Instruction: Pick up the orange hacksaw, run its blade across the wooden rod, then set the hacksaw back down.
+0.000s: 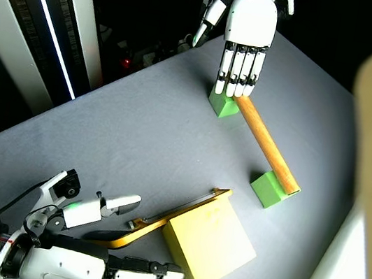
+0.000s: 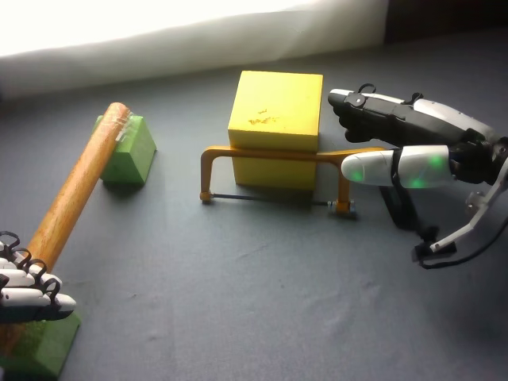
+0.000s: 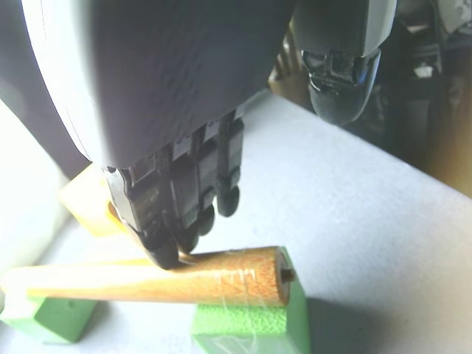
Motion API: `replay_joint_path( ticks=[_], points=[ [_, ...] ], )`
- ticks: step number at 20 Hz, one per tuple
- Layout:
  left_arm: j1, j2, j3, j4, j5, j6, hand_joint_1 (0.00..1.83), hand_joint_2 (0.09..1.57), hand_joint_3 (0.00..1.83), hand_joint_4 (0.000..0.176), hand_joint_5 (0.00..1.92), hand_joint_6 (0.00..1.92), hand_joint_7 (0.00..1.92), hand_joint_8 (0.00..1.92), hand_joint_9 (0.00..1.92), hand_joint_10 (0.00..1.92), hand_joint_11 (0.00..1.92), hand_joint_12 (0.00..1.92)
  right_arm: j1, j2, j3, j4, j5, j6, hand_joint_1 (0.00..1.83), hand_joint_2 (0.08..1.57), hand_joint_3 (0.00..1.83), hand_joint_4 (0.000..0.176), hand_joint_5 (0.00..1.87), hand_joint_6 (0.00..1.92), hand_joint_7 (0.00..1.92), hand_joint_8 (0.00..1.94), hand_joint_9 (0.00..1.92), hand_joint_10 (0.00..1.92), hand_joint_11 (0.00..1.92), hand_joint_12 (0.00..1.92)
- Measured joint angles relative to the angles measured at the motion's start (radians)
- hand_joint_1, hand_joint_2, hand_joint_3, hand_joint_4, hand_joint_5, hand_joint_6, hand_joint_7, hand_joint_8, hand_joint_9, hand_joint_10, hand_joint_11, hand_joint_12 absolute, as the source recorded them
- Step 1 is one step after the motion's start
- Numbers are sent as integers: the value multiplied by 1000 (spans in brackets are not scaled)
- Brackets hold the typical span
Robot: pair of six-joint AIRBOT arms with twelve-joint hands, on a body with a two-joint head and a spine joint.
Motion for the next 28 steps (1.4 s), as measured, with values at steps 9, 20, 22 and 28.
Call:
replay_joint_path(
  ticks=[9,20,22,28],
  points=[
    [0,0,0,0,0,0,113,1197,0,0,200,1,161,0,185,2,0,464,-1,-5,0,34,-17,-47,963,1014,0,0,348,12,346,7,376,12,61,988],
    [-2,0,0,0,0,0,73,1208,2,0,174,2,142,3,154,5,0,330,-1,-10,0,79,-11,-101,1245,1137,0,0,904,957,996,1147,987,1082,834,1395],
    [-2,0,0,0,1,0,77,1207,1,0,176,2,142,2,155,3,0,361,-1,-10,0,82,-6,-116,1237,1149,3,0,860,1021,987,1170,982,1063,800,1424],
    [-5,0,0,0,0,0,80,1204,0,0,180,2,139,2,151,1,0,354,-8,-10,-2,82,23,-132,1244,1140,0,0,876,984,1008,1147,1003,1020,806,1371]
  ],
)
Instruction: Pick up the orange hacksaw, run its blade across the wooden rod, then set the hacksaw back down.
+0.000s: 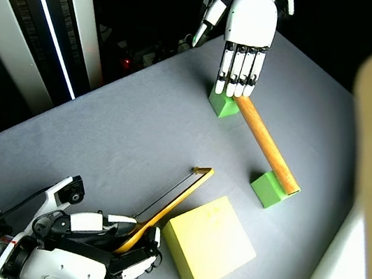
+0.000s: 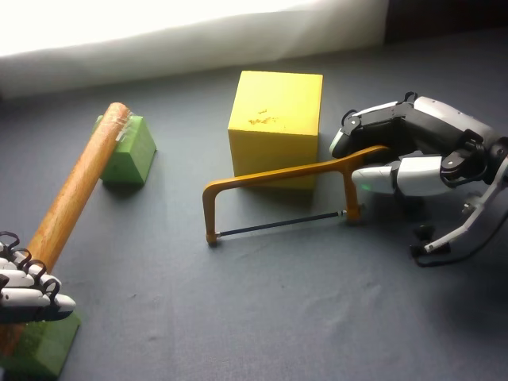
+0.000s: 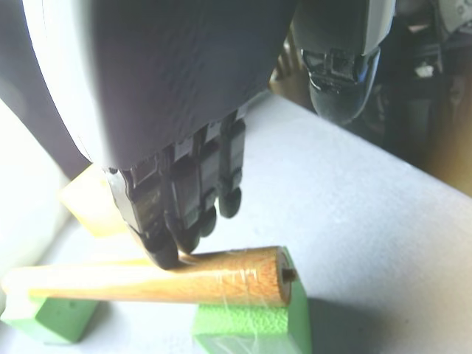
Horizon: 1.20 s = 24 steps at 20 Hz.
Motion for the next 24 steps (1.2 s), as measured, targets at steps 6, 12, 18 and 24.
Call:
replay_joint_path(
  ticks=[6,12,18,24],
  points=[
    [-1,0,0,0,0,0,64,1203,0,0,197,2,150,2,166,3,0,407,-56,50,-112,193,172,-82,1237,1156,0,0,847,1022,976,1200,959,1035,775,1392],
    [-1,0,0,0,0,0,32,1209,0,0,160,1,127,7,146,8,0,363,-101,106,-215,284,380,-113,1236,1166,1,0,795,1099,983,1180,982,990,791,1380],
    [-3,0,0,0,0,0,48,1210,0,0,152,3,126,4,137,2,0,388,-127,103,-328,446,627,-159,1235,1164,0,0,813,1074,978,1190,981,997,786,1399],
    [-3,0,0,0,0,0,58,1205,0,0,147,1,123,0,136,0,0,372,-133,66,-410,496,781,-210,1235,1168,0,0,794,1104,980,1186,980,993,808,1359]
  ],
)
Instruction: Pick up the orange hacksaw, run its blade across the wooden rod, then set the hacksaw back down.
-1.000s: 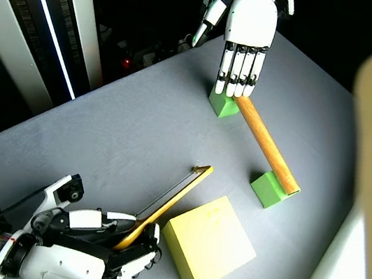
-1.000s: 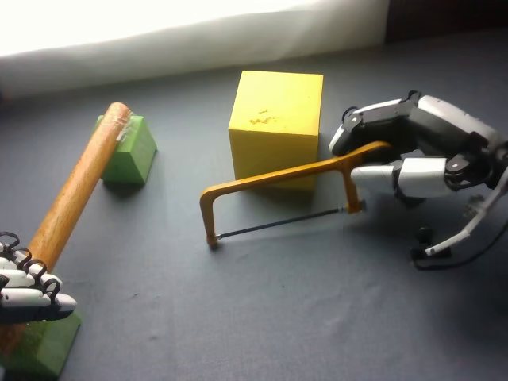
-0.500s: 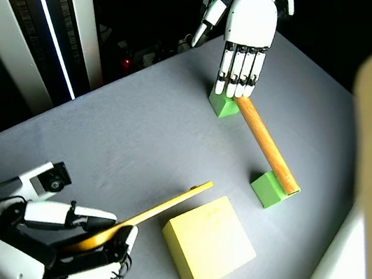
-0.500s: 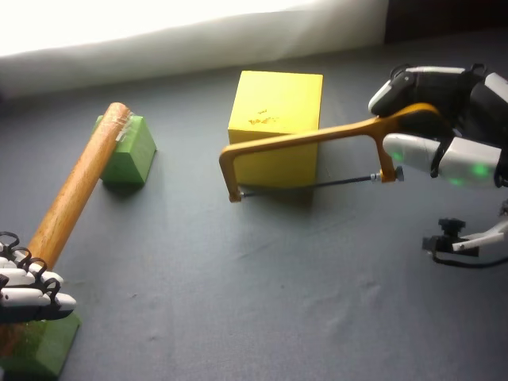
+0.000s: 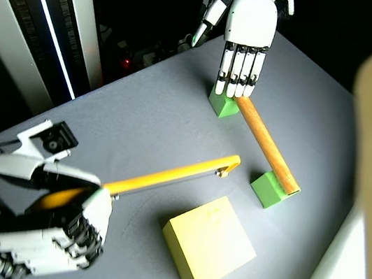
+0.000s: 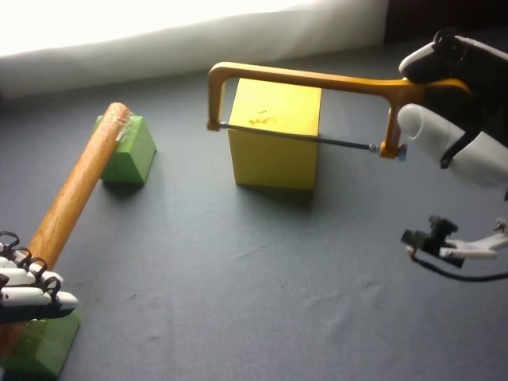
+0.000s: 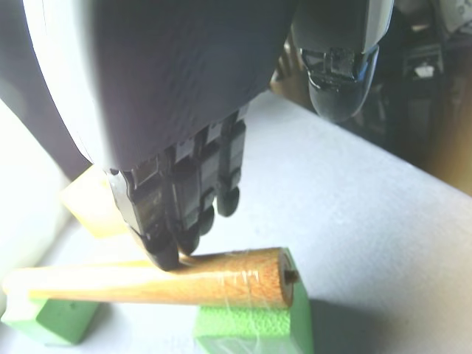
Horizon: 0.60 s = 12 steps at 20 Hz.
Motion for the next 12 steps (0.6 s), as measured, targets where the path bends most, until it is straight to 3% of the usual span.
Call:
replay_joint_path(
  ticks=[7,12],
  points=[
    [-4,0,0,0,1,0,29,1210,0,0,143,4,110,2,124,1,0,349,66,-55,-3,-91,-50,-24,1241,1157,0,0,829,1043,986,1188,987,974,789,1359],
    [-5,0,0,0,1,0,59,1205,0,0,158,6,125,3,142,4,0,357,95,-73,-2,-69,-70,-71,1243,1157,1,0,821,1052,992,1180,1001,993,828,1344]
  ],
)
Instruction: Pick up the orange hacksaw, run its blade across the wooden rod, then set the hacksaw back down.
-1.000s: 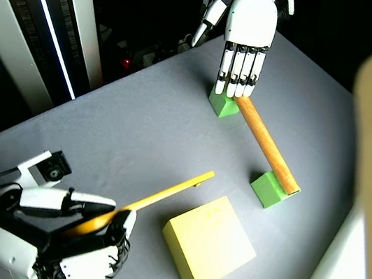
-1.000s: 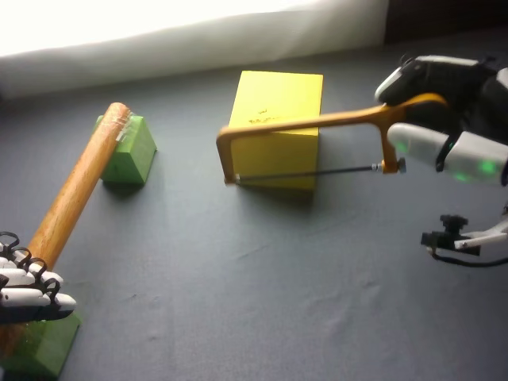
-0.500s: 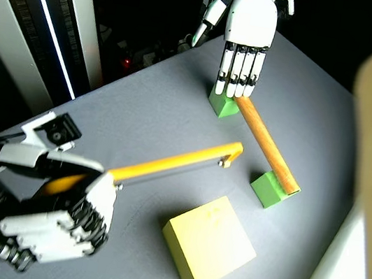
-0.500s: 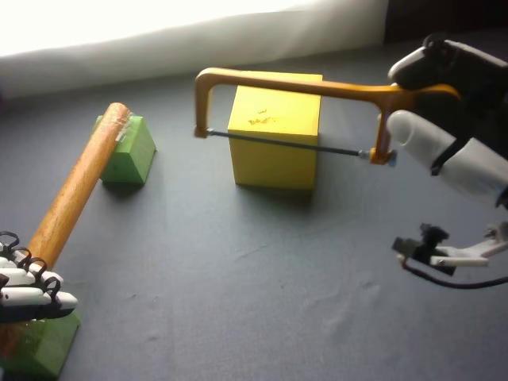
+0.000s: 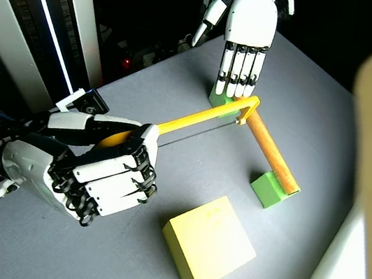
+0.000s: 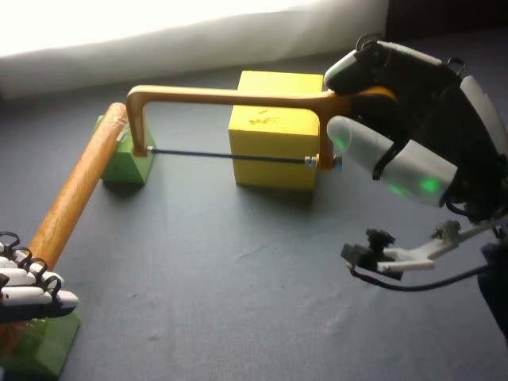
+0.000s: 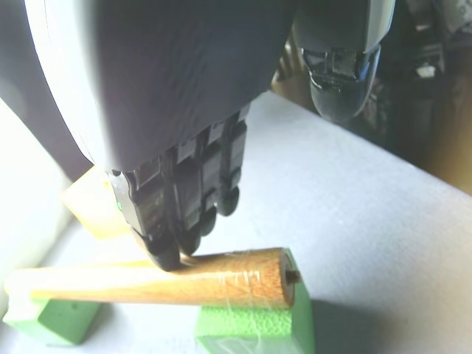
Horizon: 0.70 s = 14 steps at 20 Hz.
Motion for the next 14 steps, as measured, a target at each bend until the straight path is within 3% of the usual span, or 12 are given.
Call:
replay_joint_path(
  ticks=[3,6,14],
  points=[
    [0,-1,0,0,0,0,38,1208,0,0,136,0,108,0,124,1,0,332,13,-24,5,13,-12,-45,1239,1149,0,0,866,998,987,1179,971,1017,783,1376],
    [0,-3,0,0,0,0,67,1205,0,0,170,4,145,3,162,5,0,429,45,-55,33,10,-49,-103,1240,1143,0,0,873,991,1002,1153,993,995,807,1342],
    [5,-11,14,0,-7,2,39,1209,0,0,162,0,104,0,108,0,0,322,90,-166,120,-4,-96,-176,1249,1134,0,0,879,974,1027,1115,1020,945,825,1340]
  ],
)
